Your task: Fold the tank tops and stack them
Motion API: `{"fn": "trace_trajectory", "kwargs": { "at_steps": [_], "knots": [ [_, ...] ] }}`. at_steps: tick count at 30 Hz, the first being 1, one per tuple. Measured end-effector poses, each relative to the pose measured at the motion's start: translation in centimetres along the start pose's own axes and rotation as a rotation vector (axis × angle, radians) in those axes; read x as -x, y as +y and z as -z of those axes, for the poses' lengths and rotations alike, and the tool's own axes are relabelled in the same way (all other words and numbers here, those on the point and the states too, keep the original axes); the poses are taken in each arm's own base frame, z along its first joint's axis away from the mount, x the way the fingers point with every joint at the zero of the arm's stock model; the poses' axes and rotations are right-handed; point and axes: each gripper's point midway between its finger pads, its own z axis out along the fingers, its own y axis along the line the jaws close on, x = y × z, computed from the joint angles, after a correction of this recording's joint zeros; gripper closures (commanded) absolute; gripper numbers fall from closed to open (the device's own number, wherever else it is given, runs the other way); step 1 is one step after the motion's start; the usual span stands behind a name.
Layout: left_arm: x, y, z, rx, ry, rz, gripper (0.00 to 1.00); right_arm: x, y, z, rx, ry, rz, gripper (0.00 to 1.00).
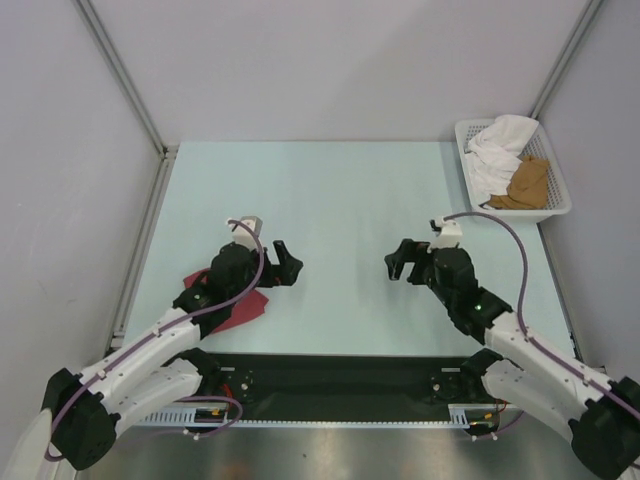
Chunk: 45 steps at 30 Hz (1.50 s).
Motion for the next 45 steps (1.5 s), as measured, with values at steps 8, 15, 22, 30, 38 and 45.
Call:
{"fn": "trace_trajectory", "kwargs": {
  "at_steps": [8,15,22,30,38,45],
  "knots": [
    [-1.2,1.5,-1.4,0.004,-0.059,-0.057,0.0,-0.3,-5.1,2.8,-0.175,-0.134,-0.007,0.0],
    [-1.6,1.3,-1.6,-0.041,-0.081,-0.123,0.0,-0.7,-6.6,3.4,-0.229,-0.164,-0.013,0.0],
    [-0.2,0.3,-1.3,-0.089,-0.137,-0.163,0.0,0.9,-7.6,3.8,-0.32,-0.149,-0.009,0.0],
    [-0.3,-0.2,-1.2,-0.119,-0.132,-0.169,0.0,15.2,-14.1,3.1,-0.569,-0.277,-0.242,0.0],
    [-0.5,-0.7,-1.1,-0.151,-0.129,-0.169,0.0,18.3,-24.7,-2.2,-0.746,-0.196,-0.467,0.0],
    [-0.8,-1.3,-1.0,-0.184,-0.121,-0.163,0.0,21.5,-31.6,-8.1,-0.802,-0.247,-0.643,0.0]
  ]
}}
